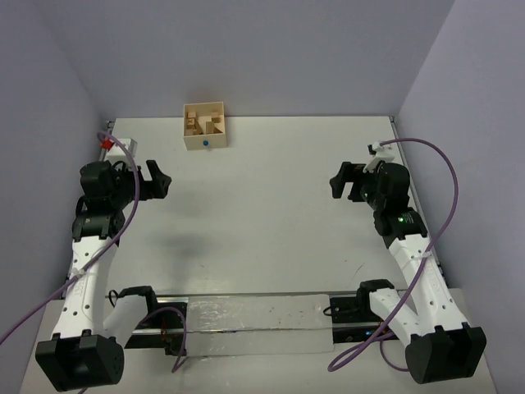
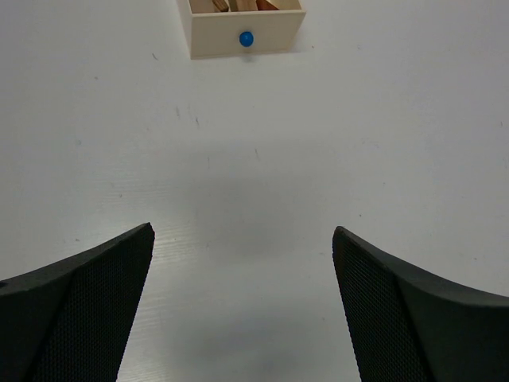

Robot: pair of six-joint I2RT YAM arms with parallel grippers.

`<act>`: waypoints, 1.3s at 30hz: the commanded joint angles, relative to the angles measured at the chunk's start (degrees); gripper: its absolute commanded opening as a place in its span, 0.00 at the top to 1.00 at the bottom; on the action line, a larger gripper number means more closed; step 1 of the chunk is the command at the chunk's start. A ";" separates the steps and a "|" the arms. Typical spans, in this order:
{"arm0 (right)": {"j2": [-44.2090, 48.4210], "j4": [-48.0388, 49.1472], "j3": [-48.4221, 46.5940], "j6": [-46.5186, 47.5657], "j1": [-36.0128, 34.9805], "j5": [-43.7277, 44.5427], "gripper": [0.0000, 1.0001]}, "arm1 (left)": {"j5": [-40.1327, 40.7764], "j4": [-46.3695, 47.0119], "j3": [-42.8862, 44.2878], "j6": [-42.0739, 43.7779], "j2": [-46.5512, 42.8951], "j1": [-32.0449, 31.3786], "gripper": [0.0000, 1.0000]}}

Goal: Build the wood block tower

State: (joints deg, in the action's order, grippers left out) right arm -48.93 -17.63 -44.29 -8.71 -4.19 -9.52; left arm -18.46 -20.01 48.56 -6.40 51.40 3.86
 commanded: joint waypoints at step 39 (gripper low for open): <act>-12.48 -0.57 -4.13 1.68 0.58 1.52 0.00 | 10.65 -0.57 67.81 -7.22 75.80 -5.61 0.31</act>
State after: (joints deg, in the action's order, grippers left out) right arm -60.61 -18.81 -45.74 -7.79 -3.95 -9.04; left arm -9.04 -21.65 110.59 -13.30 124.32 0.61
